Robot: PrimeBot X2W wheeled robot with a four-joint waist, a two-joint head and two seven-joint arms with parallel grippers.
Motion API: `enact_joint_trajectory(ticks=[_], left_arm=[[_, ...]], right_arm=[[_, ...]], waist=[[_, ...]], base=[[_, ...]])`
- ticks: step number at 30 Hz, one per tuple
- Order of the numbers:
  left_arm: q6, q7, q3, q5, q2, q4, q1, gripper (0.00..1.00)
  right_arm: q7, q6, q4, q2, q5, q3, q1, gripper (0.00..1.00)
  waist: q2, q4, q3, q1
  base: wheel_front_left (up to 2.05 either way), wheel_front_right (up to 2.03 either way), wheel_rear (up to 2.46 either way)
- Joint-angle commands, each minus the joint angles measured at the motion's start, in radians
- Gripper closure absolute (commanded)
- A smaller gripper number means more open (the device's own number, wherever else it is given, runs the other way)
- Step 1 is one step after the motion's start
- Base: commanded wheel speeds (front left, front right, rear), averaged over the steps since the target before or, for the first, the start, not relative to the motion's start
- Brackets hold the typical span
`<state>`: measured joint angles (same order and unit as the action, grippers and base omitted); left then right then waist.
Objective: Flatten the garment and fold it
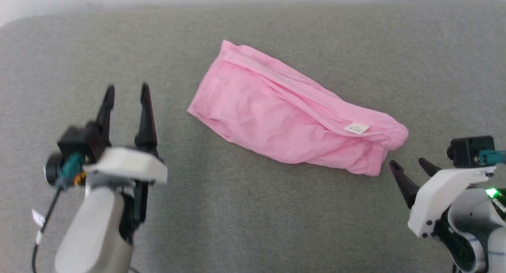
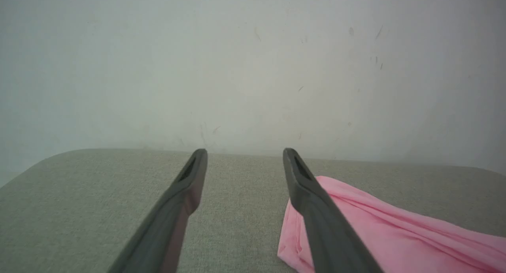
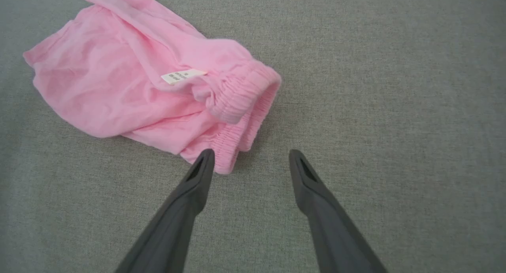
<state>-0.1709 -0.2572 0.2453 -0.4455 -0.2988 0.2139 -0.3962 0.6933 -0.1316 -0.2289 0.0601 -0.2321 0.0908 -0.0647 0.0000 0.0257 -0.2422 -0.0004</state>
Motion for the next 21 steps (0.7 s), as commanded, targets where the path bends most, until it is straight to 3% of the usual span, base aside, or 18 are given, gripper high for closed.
enact_joint_trajectory(ticks=[1, 7, 18, 19, 20, 21], left_arm=[[-0.009, -0.004, -0.006, -0.001, 0.004, -0.017, 0.028, 0.00], [-0.026, -0.001, 0.001, -0.010, 0.012, -0.099, 0.132, 0.00], [-0.026, 0.015, 0.021, -0.020, 0.016, -0.119, 0.152, 0.00], [-0.025, 0.017, 0.023, -0.021, 0.017, -0.117, 0.152, 0.00], [-0.024, 0.018, 0.024, -0.023, 0.017, -0.115, 0.153, 0.00], [-0.024, 0.020, 0.025, -0.024, 0.016, -0.113, 0.154, 0.00]], right_arm=[[-0.005, 0.001, 0.023, -0.004, 0.006, 0.005, -0.025, 0.00], [-0.018, 0.001, 0.214, -0.009, 0.045, 0.039, -0.111, 0.00], [0.020, 0.001, 0.506, -0.010, 0.122, 0.018, -0.213, 0.00], [0.027, 0.001, 0.521, -0.010, 0.123, 0.017, -0.216, 0.04], [0.027, 0.001, 0.530, -0.009, 0.124, 0.017, -0.220, 0.60], [0.025, 0.001, 0.538, -0.007, 0.123, 0.014, -0.223, 1.00]], waist=[[0.0000, -0.034, 0.029, 0.0004], [0.0000, -0.077, 0.032, 0.0004], [0.0000, -0.122, 0.033, 0.0004], [0.0000, -0.124, 0.035, 0.0004], [0.0000, -0.125, 0.036, 0.0004], [0.0000, -0.125, 0.038, 0.0004]], base=[[0.00, 0.00, 0.00], [0.00, 0.00, 0.00], [0.00, 0.00, 0.00], [0.00, 0.00, 0.00], [0.00, 0.00, 0.00], [0.00, 0.00, 0.00]])
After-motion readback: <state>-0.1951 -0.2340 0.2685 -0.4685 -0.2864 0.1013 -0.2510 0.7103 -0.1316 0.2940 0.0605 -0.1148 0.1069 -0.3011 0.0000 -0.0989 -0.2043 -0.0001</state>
